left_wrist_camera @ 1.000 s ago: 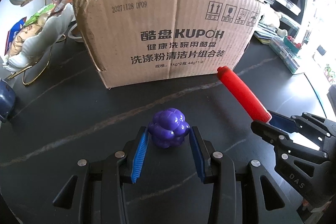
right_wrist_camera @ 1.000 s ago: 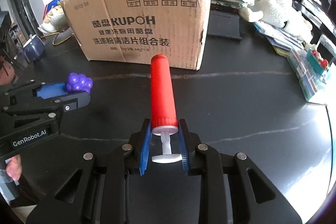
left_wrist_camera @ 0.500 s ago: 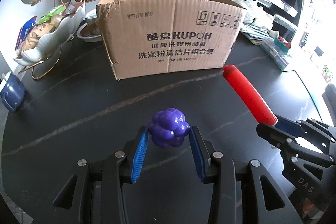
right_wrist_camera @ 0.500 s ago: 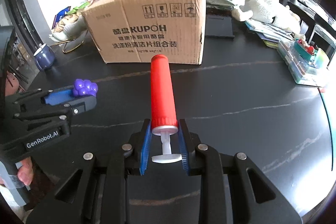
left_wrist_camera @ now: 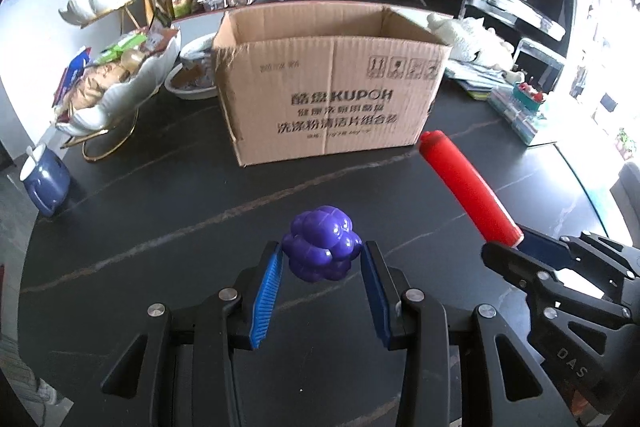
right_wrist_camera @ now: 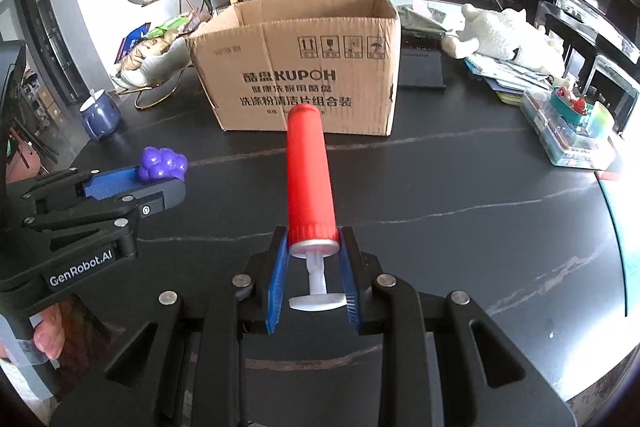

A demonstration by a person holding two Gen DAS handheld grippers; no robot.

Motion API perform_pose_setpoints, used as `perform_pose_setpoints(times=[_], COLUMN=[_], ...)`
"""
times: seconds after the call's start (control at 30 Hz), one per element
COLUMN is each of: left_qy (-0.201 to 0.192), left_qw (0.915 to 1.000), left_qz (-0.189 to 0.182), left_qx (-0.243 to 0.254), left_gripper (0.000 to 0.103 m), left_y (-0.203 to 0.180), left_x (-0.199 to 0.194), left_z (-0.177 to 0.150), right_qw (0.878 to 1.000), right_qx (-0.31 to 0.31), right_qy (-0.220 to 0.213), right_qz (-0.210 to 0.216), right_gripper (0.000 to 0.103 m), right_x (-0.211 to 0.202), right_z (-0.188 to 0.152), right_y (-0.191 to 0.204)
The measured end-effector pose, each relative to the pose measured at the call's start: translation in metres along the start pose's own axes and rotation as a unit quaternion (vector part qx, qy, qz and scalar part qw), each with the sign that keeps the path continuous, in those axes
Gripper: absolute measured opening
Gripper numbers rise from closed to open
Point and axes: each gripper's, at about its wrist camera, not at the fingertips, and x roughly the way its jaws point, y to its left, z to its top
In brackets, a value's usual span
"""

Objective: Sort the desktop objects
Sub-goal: 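Carry the grape ball with left tool while right tool carries red pump over box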

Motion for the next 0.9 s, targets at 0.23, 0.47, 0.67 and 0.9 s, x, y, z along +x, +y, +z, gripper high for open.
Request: perform_pose_setpoints(times=[0.23, 0.47, 0.67, 0.9], left_qy=[-0.008, -0.012, -0.015, -0.018], left_qw=[1.0, 0.9999, 0.9999, 0.9998], left_qz=[0.001, 0.006, 0.008, 0.01], left_qx=[0.002, 0.001, 0.001, 0.001], left_gripper=[0.037, 0.037, 0.037, 0.037], left_y=[-0.001, 0.002, 0.003, 0.006], left_x=[-0.006, -0.007, -0.007, -0.006], left_z=[0.008, 0.019, 0.025, 0.033], right_qw=[1.0, 1.0, 1.0, 1.0], right_qx=[0.002, 0.0, -0.001, -0.006], right_qy=[-0.009, -0.016, -0.024, -0.027], right_qz=[-0.003, -0.004, -0.002, -0.002], right_gripper=[0.023, 0.023, 0.023, 0.023], right_x=[-0.007, -0.011, -0.014, -0.012], right_z=[0.007, 0.016, 0.025, 0.036], right_y=[-0.002, -0.002, -0.001, 0.0])
